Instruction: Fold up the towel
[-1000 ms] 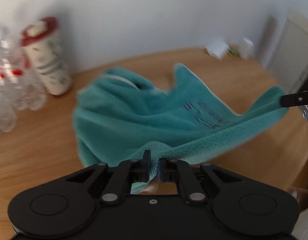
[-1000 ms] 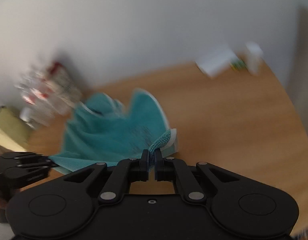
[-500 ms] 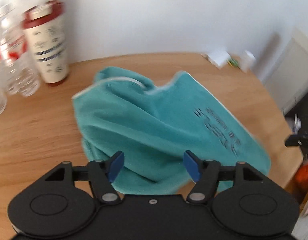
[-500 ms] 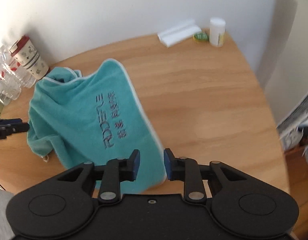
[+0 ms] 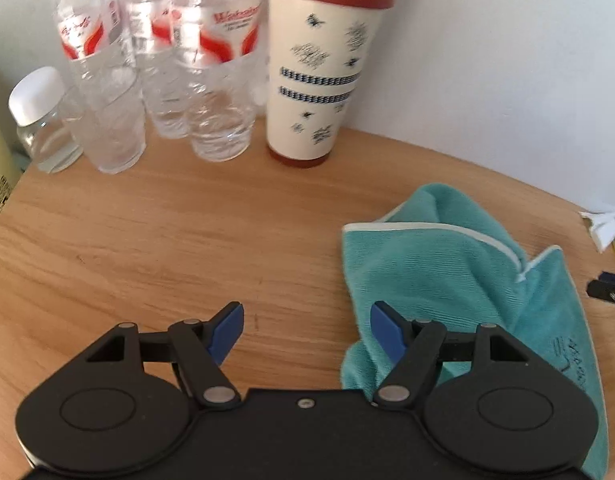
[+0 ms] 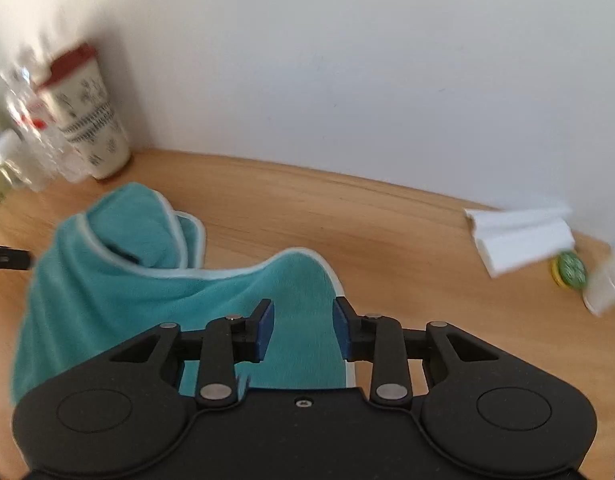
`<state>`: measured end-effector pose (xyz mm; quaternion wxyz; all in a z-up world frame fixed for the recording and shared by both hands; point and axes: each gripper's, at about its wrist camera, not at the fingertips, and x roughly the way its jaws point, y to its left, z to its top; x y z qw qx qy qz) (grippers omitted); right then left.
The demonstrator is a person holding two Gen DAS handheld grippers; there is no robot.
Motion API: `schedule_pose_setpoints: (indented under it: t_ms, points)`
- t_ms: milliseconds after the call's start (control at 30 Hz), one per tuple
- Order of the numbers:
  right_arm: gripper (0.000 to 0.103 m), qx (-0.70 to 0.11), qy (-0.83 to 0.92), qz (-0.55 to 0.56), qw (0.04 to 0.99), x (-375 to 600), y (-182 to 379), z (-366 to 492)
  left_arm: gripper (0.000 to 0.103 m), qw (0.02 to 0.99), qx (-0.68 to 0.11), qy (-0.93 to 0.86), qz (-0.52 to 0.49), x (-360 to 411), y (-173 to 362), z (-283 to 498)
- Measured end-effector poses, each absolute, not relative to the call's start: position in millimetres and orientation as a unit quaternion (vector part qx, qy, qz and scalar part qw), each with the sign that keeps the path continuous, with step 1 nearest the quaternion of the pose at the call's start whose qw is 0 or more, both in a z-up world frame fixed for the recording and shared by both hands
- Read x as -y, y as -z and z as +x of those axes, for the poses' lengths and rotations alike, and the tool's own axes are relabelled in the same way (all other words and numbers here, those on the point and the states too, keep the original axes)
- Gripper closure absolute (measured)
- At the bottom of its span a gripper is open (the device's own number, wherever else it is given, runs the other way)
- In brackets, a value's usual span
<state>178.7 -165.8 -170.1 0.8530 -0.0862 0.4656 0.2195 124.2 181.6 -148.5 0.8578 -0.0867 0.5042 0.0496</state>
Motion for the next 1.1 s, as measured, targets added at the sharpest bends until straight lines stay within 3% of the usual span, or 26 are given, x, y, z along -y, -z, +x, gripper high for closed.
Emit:
schedule_pose_setpoints:
  t_ms: [233,267,367,400,767,1100]
  points:
    - [0.061,-0.484,-0.228,-0.111,0.838,154,184,196,0.031,0.851,-0.514,-0.057,-0.088,-184,149,118]
    - [0.065,-0.48,-0.232,-0.116,0.838,154,185,195,0.031,0.85,-0.516,-0.058,-0.089,-184,149,118]
    - [0.097,-0.482,-0.228,-0.113,0.838,157,184,193,0.031,0.845,-0.522,-0.067,-0.093,-186,150,116]
    - [0.098,-0.483,-0.22,-0.112,0.84,162,182,191,0.031,0.843,-0.524,-0.071,-0.095,-187,151,116]
    - [0.099,-0.449,-0.114,-0.093,0.881,247,129,153,0.031,0.85,-0.516,-0.06,-0.089,-185,140,99]
    - [0.094,-0.469,-0.035,-0.145,0.871,268,162,159,0.031,0.849,-0.522,-0.035,-0.076,-179,139,96]
